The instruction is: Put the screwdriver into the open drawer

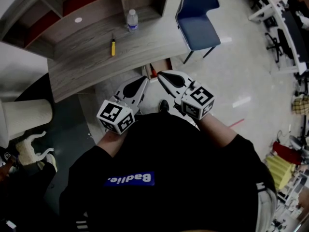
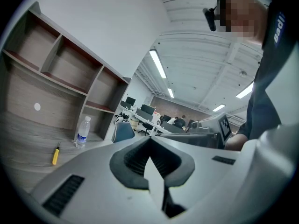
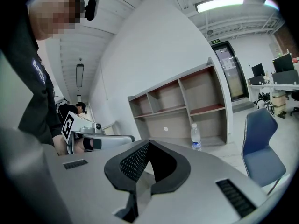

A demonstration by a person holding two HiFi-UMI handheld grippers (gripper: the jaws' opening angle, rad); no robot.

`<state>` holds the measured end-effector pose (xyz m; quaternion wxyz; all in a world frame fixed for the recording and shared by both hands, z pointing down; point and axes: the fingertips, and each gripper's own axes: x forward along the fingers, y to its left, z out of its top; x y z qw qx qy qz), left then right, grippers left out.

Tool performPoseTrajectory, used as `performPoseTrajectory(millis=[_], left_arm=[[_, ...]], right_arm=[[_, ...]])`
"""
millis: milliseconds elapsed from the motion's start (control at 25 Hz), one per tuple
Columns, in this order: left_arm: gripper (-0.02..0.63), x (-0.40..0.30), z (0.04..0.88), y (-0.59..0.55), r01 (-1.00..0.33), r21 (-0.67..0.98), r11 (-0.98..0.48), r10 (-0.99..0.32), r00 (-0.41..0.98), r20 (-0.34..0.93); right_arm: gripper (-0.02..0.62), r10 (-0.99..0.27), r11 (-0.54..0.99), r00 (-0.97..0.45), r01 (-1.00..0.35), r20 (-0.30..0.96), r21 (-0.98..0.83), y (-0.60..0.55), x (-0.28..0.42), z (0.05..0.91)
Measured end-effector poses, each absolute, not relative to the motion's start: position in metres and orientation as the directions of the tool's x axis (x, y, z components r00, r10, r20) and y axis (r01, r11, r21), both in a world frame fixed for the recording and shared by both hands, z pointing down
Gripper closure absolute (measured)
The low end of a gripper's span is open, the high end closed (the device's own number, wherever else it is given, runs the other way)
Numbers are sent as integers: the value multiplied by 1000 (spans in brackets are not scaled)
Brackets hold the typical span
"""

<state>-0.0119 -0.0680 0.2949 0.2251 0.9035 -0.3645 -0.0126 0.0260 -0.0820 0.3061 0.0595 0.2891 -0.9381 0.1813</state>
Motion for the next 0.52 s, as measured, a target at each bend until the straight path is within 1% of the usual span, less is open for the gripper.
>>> performPoseTrajectory(millis=[520], left_arm=[[604, -13, 304, -64, -655, 413, -633, -665, 733, 143]], right_arm=[[566, -522, 758, -823, -568, 224, -322, -78, 26, 312]])
